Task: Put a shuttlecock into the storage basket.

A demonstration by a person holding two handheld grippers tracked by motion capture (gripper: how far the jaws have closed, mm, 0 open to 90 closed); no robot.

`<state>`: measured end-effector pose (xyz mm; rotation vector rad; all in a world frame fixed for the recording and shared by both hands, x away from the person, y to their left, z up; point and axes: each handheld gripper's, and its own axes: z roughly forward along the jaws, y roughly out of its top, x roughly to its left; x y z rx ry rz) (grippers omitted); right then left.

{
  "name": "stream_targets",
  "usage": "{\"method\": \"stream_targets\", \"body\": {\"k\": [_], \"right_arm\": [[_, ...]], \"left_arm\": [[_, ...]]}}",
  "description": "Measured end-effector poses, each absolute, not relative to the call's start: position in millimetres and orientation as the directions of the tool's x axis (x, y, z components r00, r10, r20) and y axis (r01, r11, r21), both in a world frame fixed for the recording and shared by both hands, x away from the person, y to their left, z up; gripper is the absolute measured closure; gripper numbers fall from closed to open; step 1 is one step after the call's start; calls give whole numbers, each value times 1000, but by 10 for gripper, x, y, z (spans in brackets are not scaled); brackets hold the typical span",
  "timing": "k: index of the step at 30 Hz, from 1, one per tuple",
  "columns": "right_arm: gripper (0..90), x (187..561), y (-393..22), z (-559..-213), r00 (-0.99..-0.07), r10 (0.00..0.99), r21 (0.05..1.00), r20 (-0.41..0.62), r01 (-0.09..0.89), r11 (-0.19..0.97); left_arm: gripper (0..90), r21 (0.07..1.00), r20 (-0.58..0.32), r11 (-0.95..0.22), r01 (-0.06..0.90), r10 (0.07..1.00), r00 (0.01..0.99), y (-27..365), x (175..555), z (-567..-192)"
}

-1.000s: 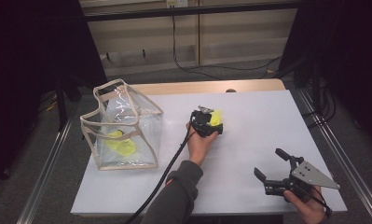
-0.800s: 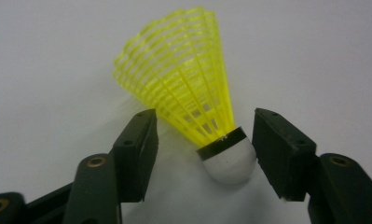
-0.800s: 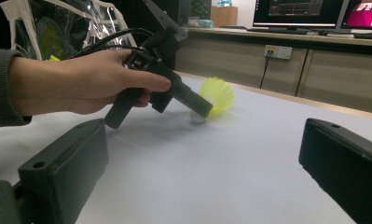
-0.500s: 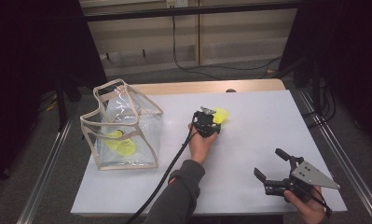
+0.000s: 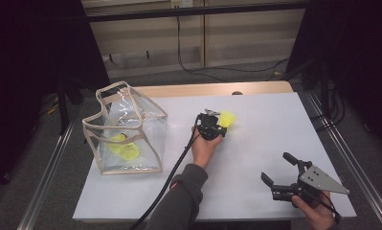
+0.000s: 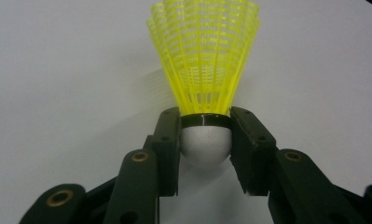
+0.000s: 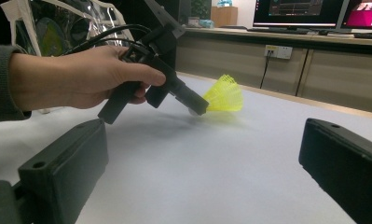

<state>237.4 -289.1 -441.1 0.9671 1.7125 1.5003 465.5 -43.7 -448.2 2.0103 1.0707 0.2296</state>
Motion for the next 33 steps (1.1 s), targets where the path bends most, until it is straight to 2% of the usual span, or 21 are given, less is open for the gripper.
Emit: {"method": "stream_targets", "body": {"k": [33], "right_arm": [[12, 2380, -2888, -4413, -508, 861, 992, -7, 108, 72]], "left_arm": [[649, 724, -272, -312, 615, 690, 671, -123, 4550, -3933]]}}
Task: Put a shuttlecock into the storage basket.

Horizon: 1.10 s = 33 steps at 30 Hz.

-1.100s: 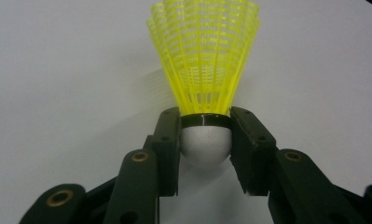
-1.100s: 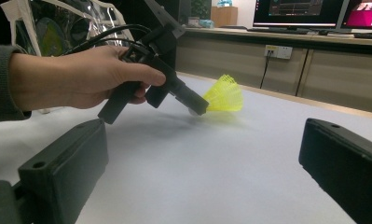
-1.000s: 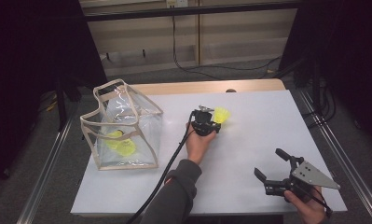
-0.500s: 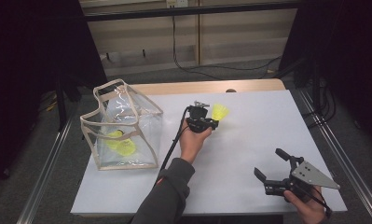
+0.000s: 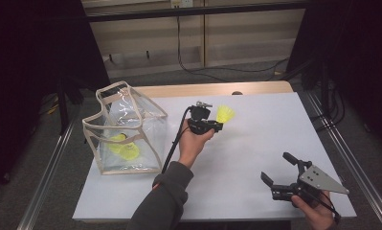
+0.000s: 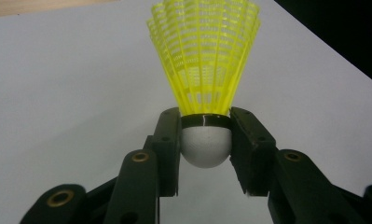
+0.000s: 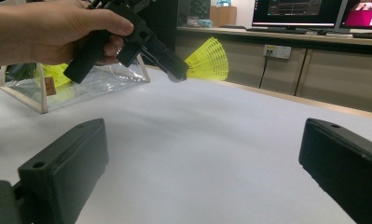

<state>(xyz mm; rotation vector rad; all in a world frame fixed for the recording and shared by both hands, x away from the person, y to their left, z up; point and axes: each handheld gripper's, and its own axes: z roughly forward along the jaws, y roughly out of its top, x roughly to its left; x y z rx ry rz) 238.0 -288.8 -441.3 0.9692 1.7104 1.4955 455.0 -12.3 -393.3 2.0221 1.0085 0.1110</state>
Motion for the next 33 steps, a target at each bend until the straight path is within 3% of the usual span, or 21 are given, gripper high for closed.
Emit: {"method": "stream_targets", "body": {"k": [33], "right_arm": [[11, 2384, -2885, -4415, -507, 862, 991, -9, 112, 76]], "left_arm": [[649, 709, -269, -368, 602, 648, 713, 133, 4472, -3581]]}}
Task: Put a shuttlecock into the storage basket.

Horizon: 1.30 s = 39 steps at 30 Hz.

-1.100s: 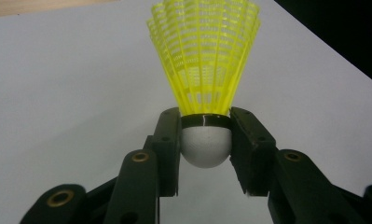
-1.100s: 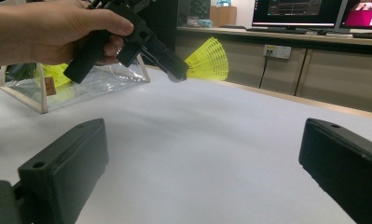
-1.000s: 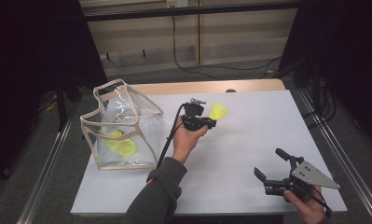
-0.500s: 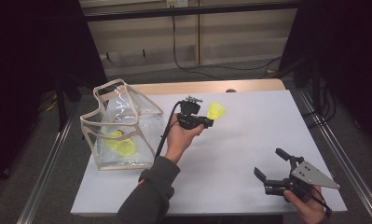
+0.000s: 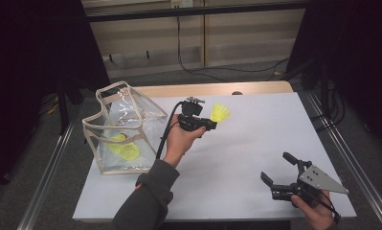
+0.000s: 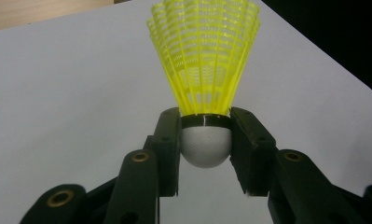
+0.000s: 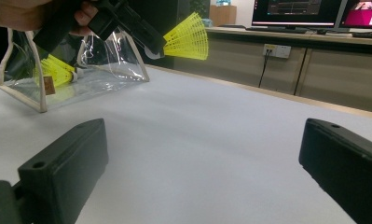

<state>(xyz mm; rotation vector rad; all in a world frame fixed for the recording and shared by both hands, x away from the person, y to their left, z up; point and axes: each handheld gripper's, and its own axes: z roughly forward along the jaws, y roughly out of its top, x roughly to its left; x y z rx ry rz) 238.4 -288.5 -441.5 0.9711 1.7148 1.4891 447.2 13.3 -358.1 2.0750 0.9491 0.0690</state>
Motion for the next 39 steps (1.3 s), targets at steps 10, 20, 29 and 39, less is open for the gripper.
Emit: {"method": "stream_targets", "body": {"k": [10, 20, 29, 39], "right_arm": [[11, 2384, -2883, -4416, -508, 861, 991, -7, 114, 75], [12, 2385, -2881, -4418, -507, 862, 991, -5, 113, 72], [11, 2387, -2883, -4418, -509, 861, 991, -7, 112, 75], [11, 2385, -2885, -4417, -508, 861, 991, -6, 113, 74]], "left_arm": [[649, 703, -264, -385, 598, 639, 722, 181, 4458, -3499], [649, 704, -253, -403, 585, 627, 737, 219, 4458, -3388], [649, 697, -253, -413, 585, 622, 741, 262, 4445, -3302], [649, 700, -247, -422, 577, 615, 749, 302, 4436, -3178]]}}
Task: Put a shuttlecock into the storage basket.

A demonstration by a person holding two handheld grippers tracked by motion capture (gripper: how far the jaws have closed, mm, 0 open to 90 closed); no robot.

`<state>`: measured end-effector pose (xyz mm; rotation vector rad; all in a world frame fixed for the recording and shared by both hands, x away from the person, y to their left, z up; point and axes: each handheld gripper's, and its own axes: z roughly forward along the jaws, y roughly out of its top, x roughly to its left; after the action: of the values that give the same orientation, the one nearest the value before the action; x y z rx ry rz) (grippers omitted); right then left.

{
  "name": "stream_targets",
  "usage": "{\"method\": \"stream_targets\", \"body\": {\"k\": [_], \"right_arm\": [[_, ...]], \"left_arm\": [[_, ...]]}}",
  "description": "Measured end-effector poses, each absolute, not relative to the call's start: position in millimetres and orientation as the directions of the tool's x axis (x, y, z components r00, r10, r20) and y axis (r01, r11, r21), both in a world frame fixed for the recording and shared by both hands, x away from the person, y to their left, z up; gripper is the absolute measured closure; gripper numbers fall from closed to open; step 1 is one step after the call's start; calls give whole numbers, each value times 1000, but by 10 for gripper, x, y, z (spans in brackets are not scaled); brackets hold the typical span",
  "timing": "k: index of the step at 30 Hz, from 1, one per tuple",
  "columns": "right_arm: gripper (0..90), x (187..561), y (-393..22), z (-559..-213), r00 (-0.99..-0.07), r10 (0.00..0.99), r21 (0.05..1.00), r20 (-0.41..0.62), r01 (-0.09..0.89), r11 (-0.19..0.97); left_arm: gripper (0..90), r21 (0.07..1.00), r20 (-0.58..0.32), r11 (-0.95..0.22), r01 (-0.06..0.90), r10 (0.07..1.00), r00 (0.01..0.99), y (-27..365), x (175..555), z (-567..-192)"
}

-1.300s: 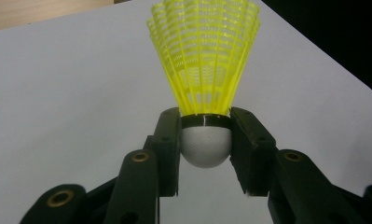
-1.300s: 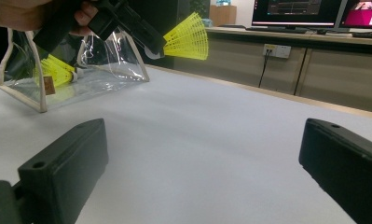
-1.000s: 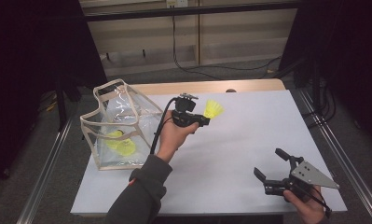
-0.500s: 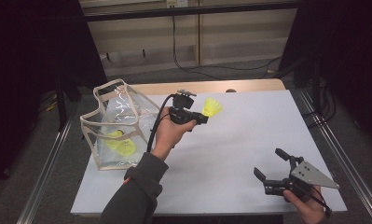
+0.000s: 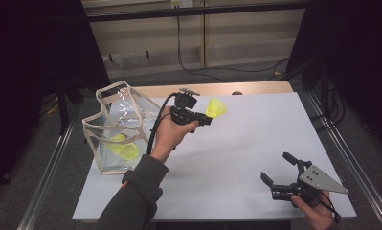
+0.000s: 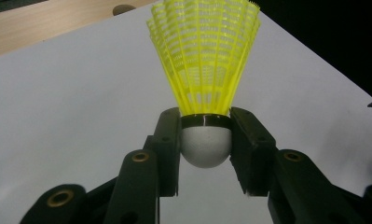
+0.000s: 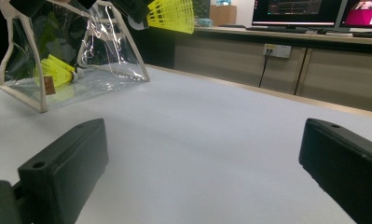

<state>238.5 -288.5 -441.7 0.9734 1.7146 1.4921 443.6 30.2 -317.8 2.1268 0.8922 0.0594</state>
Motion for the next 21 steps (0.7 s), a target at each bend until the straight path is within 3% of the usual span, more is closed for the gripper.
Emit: {"method": "stream_targets", "body": {"k": [21], "right_arm": [[12, 2384, -2884, -4415, -507, 862, 991, -9, 111, 75]], "left_arm": [[649, 701, -222, -433, 566, 622, 751, 423, 4414, -2960]]}}
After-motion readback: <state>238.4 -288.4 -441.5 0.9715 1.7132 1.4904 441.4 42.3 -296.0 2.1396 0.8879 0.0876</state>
